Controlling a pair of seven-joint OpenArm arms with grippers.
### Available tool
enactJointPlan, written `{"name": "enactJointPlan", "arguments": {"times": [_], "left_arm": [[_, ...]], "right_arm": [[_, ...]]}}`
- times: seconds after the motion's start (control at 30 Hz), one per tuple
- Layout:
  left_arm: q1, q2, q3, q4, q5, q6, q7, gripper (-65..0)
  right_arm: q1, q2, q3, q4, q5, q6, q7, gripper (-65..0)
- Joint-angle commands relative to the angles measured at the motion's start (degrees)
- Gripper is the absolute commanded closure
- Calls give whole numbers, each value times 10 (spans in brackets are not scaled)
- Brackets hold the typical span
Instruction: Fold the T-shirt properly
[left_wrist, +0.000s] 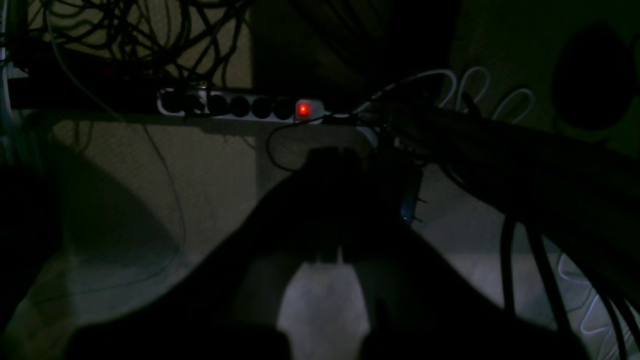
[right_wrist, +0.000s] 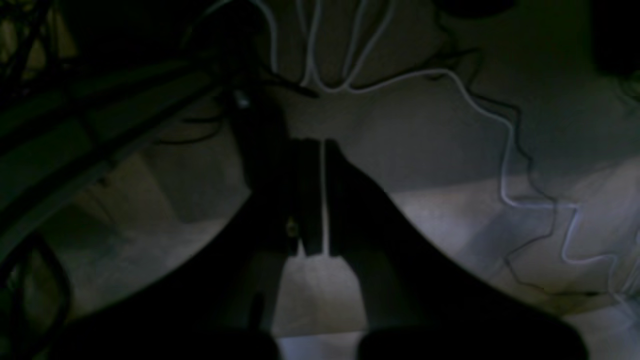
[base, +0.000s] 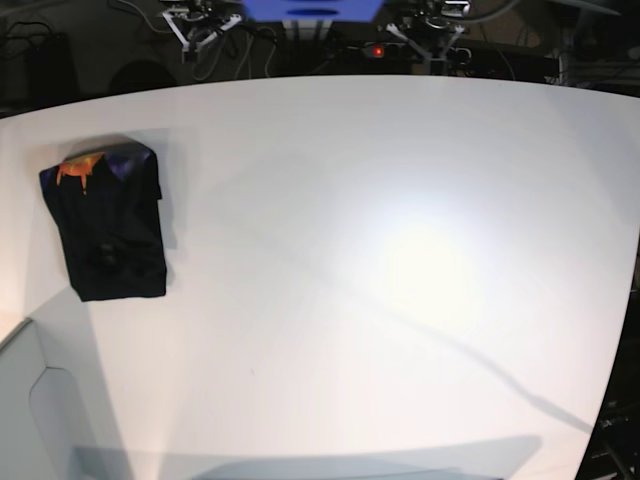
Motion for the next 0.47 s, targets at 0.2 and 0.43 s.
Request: {"name": "enactJointPlan", "arguments": {"times": [0.2, 0.43], "left_arm": [[-7, -1, 0, 4, 0, -1, -7, 0], [-10, 2, 0, 4, 0, -1, -7, 0]], "right_arm": [[-7, -19, -6, 2, 1, -4, 7, 0], [-3, -26, -6, 2, 1, -4, 7, 0]]}}
